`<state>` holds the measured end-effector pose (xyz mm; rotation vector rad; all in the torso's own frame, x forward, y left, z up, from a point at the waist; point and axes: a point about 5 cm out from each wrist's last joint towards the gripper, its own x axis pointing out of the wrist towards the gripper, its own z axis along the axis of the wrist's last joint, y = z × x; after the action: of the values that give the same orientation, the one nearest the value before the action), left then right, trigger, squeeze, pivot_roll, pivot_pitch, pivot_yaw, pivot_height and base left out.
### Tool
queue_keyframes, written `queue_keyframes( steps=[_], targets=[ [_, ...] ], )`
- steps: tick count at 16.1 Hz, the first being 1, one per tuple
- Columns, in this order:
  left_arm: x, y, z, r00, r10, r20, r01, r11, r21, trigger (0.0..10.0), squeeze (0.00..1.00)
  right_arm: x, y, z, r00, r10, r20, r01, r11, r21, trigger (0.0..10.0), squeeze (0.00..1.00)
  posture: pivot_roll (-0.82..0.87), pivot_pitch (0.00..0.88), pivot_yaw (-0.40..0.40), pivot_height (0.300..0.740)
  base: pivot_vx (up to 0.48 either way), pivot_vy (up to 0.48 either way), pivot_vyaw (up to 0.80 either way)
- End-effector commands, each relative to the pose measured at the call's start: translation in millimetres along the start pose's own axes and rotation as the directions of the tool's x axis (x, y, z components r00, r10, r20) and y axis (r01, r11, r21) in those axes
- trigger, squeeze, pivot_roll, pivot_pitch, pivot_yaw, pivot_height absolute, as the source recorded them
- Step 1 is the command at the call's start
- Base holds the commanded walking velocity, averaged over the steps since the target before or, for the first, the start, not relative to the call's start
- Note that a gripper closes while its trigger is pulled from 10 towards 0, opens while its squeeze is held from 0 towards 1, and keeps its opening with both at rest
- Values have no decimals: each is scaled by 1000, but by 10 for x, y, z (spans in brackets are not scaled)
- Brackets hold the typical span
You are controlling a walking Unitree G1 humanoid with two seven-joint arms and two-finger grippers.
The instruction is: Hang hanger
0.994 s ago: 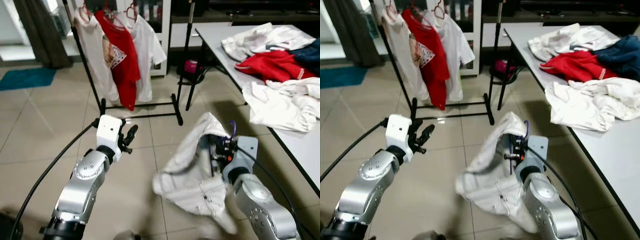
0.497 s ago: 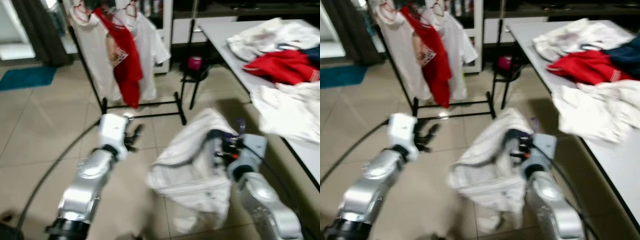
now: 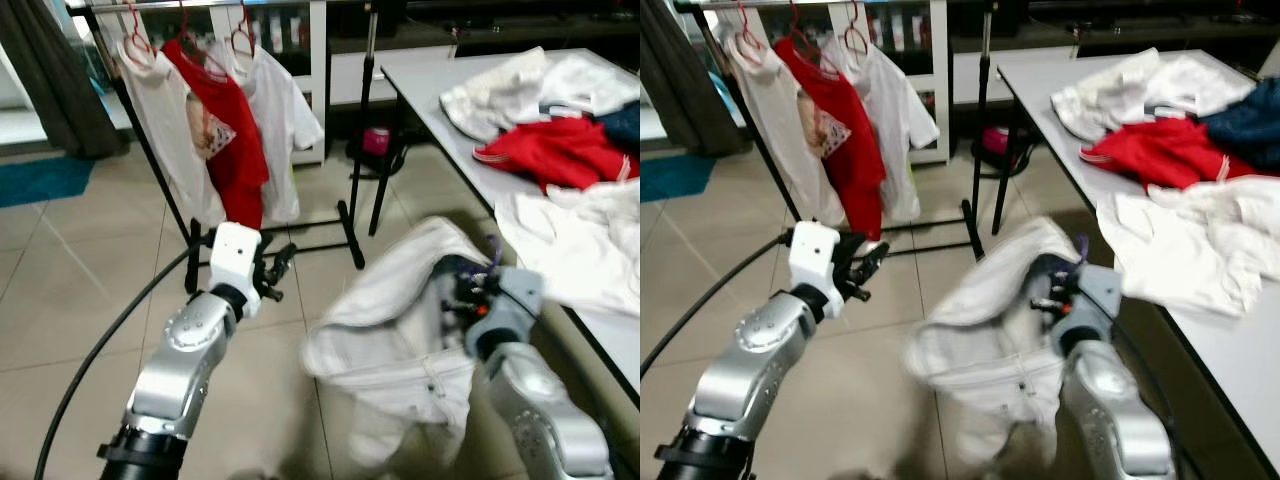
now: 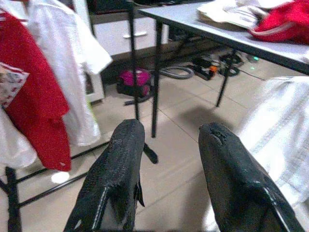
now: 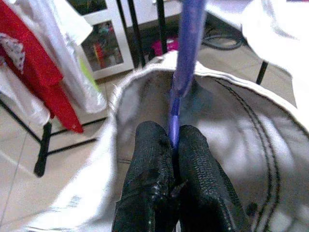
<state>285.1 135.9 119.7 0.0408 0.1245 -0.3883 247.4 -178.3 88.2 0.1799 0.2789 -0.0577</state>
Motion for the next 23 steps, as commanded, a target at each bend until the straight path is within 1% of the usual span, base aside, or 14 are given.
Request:
queue_keyframes(
  steps=[1,3,5,7,8,9,12,14,18,23],
  targets=[
    [-17,78,29,1000,16,7,-16,1000,10,10000,0,22,136,125,997,56,57,-56,998,0,10000,0,-75,37,20,740,368,0,0],
    [-27,89,-2,1000,25,-10,-25,1000,13,10000,0,14,137,130,997,50,58,-50,999,0,10000,0,-67,47,35,740,364,0,0],
    [-55,41,16,1000,-24,-12,25,998,53,10000,0,-15,168,142,995,69,79,-72,997,36,10000,0,-44,37,16,740,368,0,0],
    [-87,115,-7,999,28,-15,-27,999,38,10000,0,10,248,120,991,107,77,-110,993,35,10000,0,-26,29,22,740,364,0,0],
    [-87,113,4,1000,26,-13,-25,999,36,10000,0,21,267,130,990,116,80,-120,992,47,10000,0,-22,28,22,740,368,0,0],
    [-83,101,21,1000,11,-8,-11,999,39,10000,0,43,267,137,990,112,80,-118,991,64,10000,0,-19,22,21,740,368,0,0],
    [-75,128,29,1000,30,-3,-30,999,31,10000,0,52,249,131,991,108,78,-112,993,40,10000,0,-21,20,27,740,369,0,0],
    [-75,118,27,1000,27,-3,-27,999,17,10000,0,53,223,159,991,104,89,-106,994,18,10000,0,-30,26,39,740,368,0,0],
    [-74,87,11,1000,12,-11,-12,1000,23,10000,0,46,184,173,991,96,92,-98,995,14,10000,0,-33,31,36,740,367,0,0],
    [-75,67,17,1000,12,-8,-11,1000,21,10000,0,69,179,189,990,104,92,-104,995,3,10000,0,-31,34,24,740,368,0,0]
  ],
)
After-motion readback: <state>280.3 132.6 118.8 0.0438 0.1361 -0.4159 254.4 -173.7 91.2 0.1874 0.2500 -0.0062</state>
